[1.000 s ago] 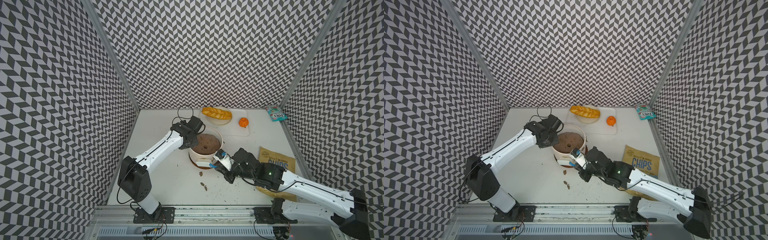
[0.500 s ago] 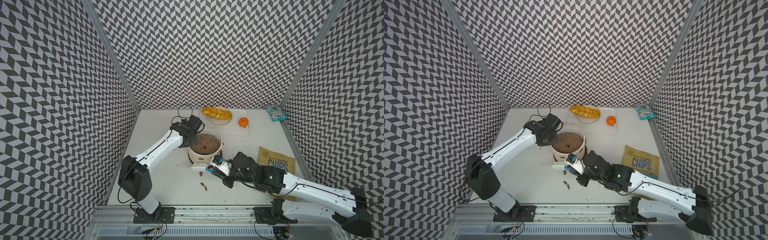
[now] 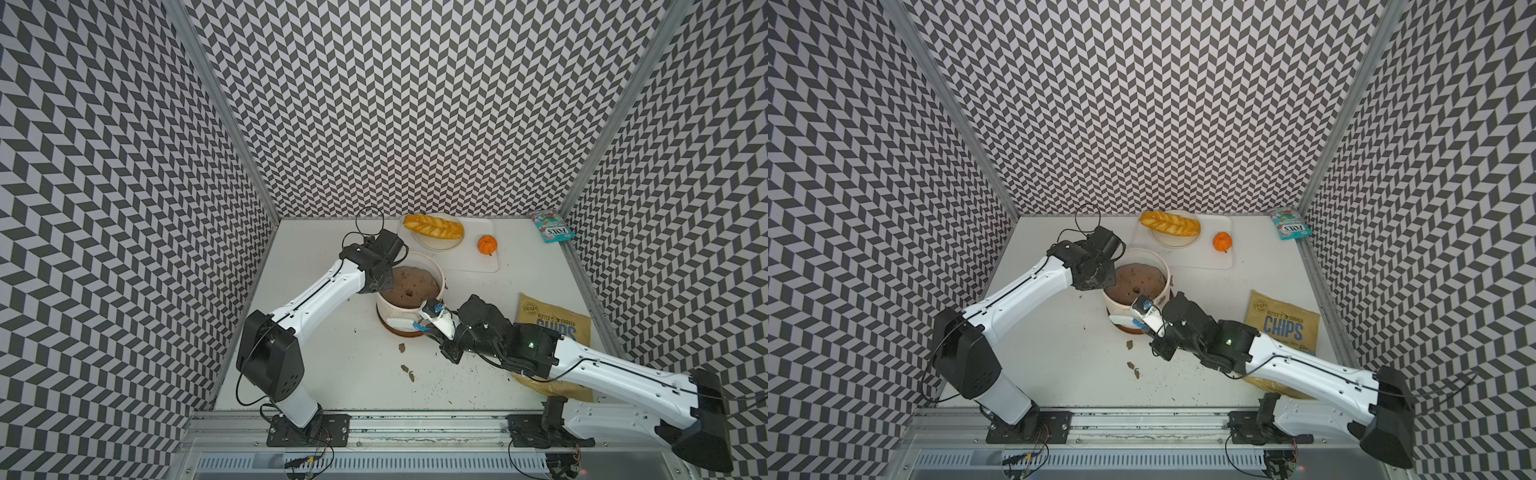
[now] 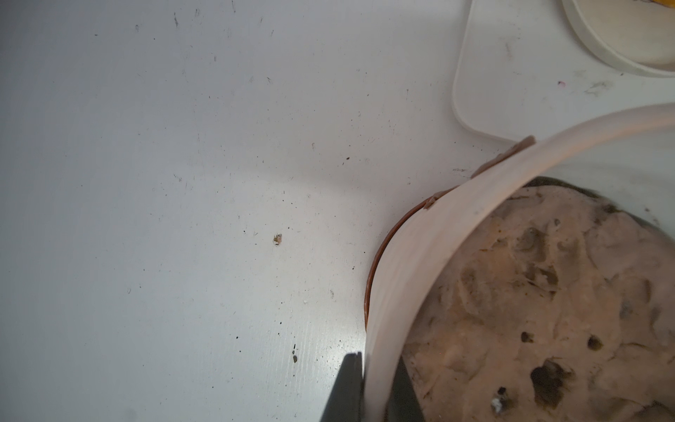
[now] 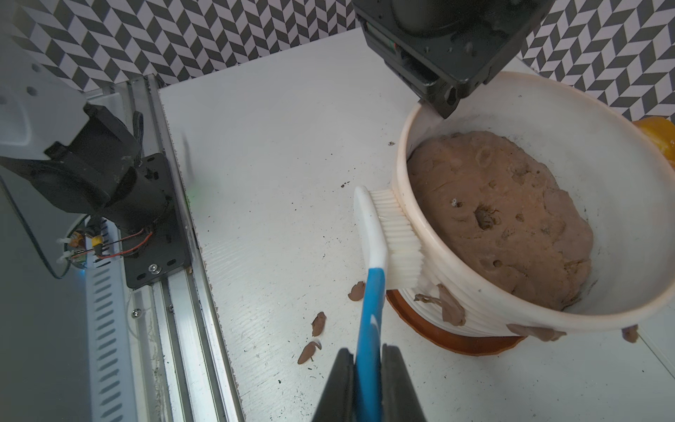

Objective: Scrub the dried mud off the ceramic pot
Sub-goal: Brush off the soil from the pot.

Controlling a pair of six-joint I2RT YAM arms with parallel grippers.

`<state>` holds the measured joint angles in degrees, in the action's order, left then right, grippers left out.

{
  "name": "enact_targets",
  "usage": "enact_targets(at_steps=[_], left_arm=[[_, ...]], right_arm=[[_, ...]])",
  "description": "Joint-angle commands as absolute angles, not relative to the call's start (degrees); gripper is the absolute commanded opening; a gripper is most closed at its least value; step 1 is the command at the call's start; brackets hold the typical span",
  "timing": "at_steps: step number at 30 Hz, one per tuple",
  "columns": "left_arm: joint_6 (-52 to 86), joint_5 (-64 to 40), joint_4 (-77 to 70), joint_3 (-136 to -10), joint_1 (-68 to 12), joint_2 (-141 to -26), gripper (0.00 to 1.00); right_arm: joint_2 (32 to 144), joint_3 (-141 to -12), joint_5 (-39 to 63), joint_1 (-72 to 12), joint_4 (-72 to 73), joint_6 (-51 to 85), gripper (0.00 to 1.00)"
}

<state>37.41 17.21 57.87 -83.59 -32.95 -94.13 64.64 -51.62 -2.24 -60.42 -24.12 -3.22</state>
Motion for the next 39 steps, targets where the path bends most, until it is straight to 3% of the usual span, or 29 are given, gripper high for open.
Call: enact_targets(at_steps=[1,11,21,28,39], left_arm=[[34.76,18.27,52.12,-83.79,-32.01,-94.6,0.0],[32.23,18.14,50.97,-84.17,-31.88,-94.6,0.0],[26.37,17.26,48.68,-83.96,-31.83,-94.86,0.0],[15.73,15.13,45.48,-83.37,-31.64,-94.42,0.0],[7.32,14.73,45.48,-83.35,-31.07,-95.03,0.0]], right_arm=[[66.78,-52.59,-8.49,-60.46,-30.01,-2.53,0.0],[58.71,-49.59,4.64,-62.73,-24.52,-9.89,0.0],[59.14,-51.43,3.77,-61.85,-21.35,-11.54,0.0],[61.53,-52.37,5.73,-55.71,-19.89,-12.96,0.0],[61.92,-46.65,2.25,-47.2,-18.74,-4.45,0.0]])
